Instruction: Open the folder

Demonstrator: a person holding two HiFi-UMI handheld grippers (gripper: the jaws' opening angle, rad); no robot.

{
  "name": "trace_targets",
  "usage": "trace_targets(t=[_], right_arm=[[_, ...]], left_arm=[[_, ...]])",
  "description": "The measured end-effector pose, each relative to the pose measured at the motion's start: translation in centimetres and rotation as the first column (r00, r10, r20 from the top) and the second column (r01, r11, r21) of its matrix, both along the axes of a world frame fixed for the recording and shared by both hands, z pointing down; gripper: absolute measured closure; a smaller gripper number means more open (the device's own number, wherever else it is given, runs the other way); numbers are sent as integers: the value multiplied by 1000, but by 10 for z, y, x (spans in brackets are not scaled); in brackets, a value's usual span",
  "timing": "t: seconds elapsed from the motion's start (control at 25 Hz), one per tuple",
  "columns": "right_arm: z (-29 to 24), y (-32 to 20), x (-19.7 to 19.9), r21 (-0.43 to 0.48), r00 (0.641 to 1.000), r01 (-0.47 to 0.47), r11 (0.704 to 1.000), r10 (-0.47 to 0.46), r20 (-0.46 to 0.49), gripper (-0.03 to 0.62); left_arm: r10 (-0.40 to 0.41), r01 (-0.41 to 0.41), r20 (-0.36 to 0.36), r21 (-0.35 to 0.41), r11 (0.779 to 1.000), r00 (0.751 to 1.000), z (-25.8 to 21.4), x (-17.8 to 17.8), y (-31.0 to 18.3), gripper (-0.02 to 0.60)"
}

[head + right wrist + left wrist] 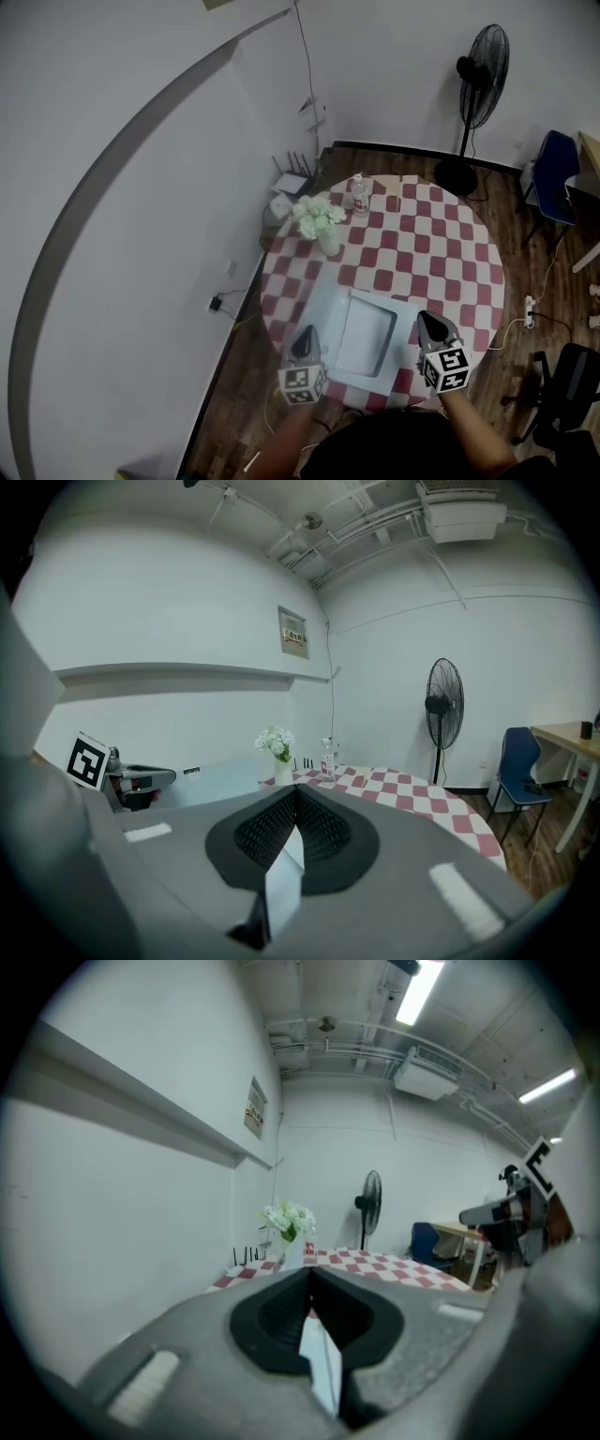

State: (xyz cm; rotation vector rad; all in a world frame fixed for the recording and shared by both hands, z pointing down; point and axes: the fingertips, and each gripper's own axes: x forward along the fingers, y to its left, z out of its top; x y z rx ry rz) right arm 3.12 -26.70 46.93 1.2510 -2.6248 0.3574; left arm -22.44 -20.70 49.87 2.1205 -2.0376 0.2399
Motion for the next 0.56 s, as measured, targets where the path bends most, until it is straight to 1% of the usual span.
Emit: trace_targets(t=[0.32,0.56], right_arm=[[-3,-1,16,19,1000,-6,1000,6,-13,592],[-6,3,23,27,1000,0,1000,0,-20,592]], left_arm=[[-8,8,5,7,1000,1000,-1,6,1,578],[15,-15,50,-15,1000,999,7,11,1,578]])
